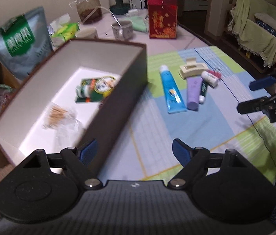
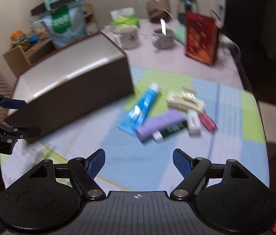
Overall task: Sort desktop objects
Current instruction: 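Withdraw both grippers from the box toward the remaining table items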
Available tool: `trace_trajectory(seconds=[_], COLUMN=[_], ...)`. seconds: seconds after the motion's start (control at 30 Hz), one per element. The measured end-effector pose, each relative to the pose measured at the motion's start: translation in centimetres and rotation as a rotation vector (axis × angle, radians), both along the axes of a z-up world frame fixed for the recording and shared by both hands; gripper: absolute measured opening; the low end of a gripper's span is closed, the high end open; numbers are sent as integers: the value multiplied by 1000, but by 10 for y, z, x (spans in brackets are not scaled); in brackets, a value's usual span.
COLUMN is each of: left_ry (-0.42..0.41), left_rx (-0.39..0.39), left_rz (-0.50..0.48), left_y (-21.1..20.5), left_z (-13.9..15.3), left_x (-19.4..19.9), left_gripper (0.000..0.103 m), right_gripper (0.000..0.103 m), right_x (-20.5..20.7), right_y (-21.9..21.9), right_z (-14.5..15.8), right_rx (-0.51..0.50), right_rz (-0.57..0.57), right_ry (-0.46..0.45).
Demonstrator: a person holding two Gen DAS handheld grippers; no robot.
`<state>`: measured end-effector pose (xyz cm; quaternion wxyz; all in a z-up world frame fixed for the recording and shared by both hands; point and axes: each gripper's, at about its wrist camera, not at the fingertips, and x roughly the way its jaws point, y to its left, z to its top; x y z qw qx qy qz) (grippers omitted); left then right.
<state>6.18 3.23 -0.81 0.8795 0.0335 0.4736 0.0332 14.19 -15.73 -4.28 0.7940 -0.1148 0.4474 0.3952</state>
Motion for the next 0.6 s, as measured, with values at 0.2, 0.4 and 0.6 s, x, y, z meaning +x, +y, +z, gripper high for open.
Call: trace_trajectory(seconds=[0.2,0.4,0.6], left_ry=[41,61,61], left_rx=[-40,-40,-41], left_rz=[16,12,-21], left_y=[-24,-41,-56], left_z=[-24,-37,-41], left_x=[7,19,38], left_gripper=[80,77,74], right_gripper=[79,79,79], right_x=[6,18,39], right_y=[-36,-61,-72], right_z=[-24,-37,-40], right_rx=[-30,-61,-58], right_rz=[-81,-120,-141], right_ry=[68,84,78])
